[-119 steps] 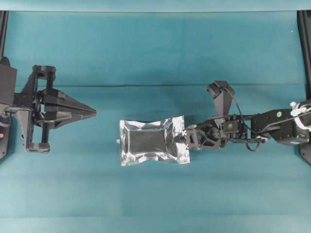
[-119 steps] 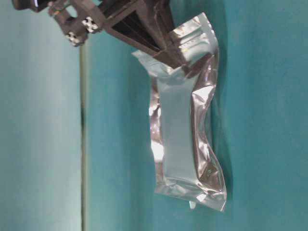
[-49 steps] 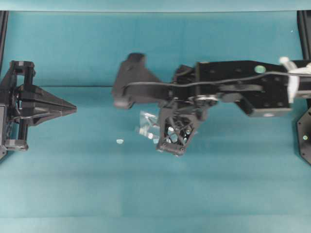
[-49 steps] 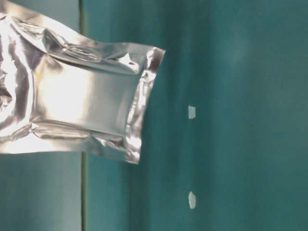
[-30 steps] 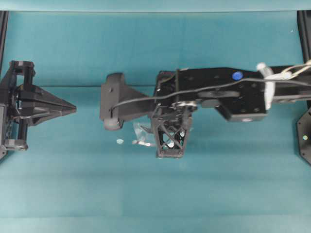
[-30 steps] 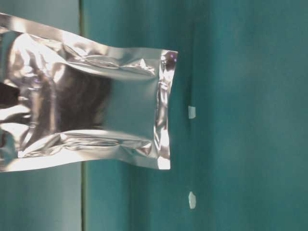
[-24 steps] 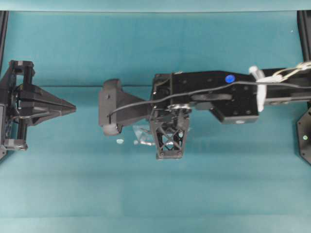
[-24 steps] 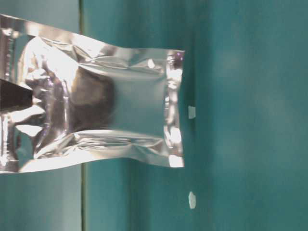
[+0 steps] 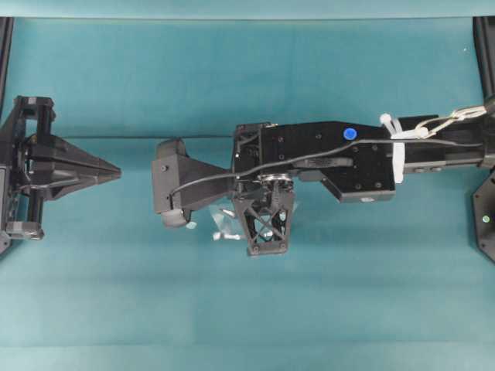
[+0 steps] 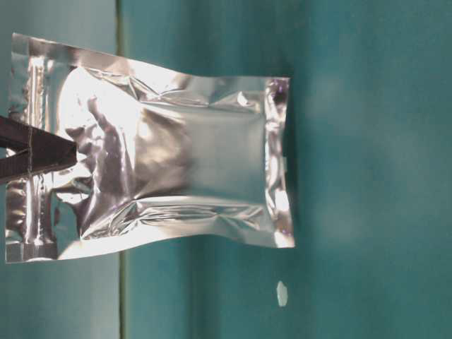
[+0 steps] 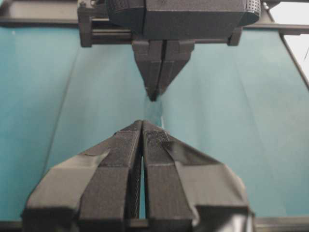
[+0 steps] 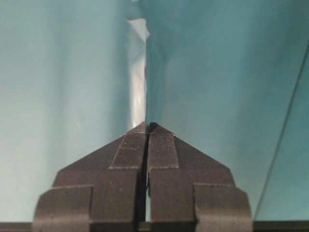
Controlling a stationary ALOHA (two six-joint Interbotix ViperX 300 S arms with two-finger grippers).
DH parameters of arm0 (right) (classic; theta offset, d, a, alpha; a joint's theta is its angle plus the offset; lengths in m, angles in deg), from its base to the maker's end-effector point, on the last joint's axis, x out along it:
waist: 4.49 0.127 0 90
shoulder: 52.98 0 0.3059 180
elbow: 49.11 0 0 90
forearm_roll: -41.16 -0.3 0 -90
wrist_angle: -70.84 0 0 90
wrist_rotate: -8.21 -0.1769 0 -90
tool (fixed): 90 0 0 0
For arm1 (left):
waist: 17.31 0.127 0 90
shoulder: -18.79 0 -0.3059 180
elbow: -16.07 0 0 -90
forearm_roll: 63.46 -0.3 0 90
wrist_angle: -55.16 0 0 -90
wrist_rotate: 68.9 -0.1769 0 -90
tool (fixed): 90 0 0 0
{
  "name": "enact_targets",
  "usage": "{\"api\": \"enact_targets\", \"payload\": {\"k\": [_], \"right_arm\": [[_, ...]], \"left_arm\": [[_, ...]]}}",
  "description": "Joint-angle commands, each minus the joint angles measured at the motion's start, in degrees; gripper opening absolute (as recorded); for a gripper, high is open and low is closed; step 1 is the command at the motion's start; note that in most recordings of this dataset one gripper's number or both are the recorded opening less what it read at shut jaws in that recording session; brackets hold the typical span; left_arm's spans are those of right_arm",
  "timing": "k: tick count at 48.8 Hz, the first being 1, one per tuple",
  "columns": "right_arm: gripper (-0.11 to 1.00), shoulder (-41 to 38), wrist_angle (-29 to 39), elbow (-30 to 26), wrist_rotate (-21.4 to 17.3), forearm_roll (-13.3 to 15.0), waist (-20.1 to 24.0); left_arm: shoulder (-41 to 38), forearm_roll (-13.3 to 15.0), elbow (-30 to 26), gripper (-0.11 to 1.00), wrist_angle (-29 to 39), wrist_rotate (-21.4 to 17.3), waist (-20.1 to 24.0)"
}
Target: Hand over the silver zip bag and make it stand upright.
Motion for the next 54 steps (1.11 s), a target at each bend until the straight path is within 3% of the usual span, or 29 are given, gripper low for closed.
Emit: {"api": "enact_targets", "payload": {"k": [1,14,42,54], "right_arm": [[-0.02,0.6,-0.4,-1.2,0.7,0.7,0.1],[-0.02,0.4,-0.5,-0.9,0.7,2.2,-0.3],[-0.02,0.1,-1.5,-0.1,0.4,2.2,-0.5],[-0.02,0.1,-1.4,0.0,0.4,2.2,-0.6]], "left_arm": [[-0.3,-0.2,-0.7,0.01,-0.4,-0.1,0.0],[-0.3,-0.2,-0.7,0.01,-0.3,-0.1,0.1],[-0.4,-0.2,-0.7,0.01,-0.2,0.2,0.1],[-2.1,-0.2,0.0,0.01,-0.7,6.4,1.3]]}}
